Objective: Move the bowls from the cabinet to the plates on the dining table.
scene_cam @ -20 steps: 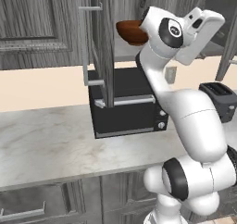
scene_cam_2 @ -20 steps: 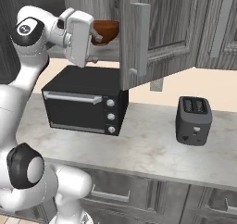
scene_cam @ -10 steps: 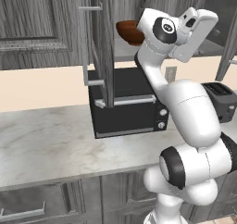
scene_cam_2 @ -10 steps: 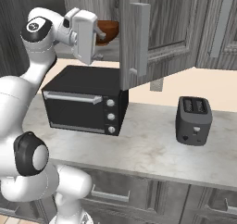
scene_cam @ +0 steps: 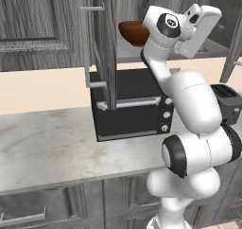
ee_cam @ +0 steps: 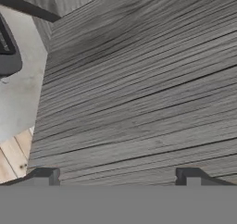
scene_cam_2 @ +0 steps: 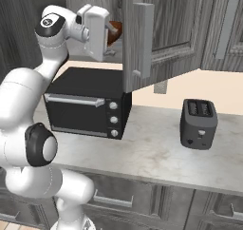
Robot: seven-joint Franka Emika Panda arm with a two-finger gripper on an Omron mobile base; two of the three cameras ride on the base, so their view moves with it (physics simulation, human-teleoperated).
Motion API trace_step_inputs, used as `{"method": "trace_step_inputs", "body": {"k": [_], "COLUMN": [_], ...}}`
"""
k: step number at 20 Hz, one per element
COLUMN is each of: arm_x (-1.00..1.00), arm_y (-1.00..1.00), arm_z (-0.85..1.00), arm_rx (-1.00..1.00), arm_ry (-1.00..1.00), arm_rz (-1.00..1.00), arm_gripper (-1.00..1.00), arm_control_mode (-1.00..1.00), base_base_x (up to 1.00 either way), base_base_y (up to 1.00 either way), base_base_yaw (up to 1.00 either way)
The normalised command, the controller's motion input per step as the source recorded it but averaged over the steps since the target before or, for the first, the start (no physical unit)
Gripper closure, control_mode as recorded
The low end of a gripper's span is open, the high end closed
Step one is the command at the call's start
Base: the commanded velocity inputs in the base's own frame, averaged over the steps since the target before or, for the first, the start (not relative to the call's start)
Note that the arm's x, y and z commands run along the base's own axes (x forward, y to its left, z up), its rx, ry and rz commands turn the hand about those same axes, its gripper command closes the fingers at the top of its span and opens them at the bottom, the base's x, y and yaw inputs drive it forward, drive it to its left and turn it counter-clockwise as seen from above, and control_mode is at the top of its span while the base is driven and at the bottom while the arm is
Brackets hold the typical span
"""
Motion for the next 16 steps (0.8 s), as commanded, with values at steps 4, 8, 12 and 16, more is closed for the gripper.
{"method": "trace_step_inputs", "body": {"k": [4,8,12,16], "arm_x": [0.00,-0.04,-0.15,-0.25], "arm_y": [-0.34,-0.40,-0.41,-0.39], "arm_z": [0.00,0.00,0.00,0.00], "arm_rx": [-0.01,-0.01,0.00,0.00], "arm_ry": [0.00,0.00,0.00,0.00], "arm_rz": [-0.10,-0.12,-0.13,-0.12], "arm_gripper": [-1.00,-1.00,-1.00,-1.00], "arm_control_mode": [-1.00,-1.00,-1.00,-1.00], "base_base_x": [0.00,0.00,0.00,0.00], "base_base_y": [0.00,0.00,0.00,0.00], "base_base_yaw": [0.00,0.00,0.00,0.00]}}
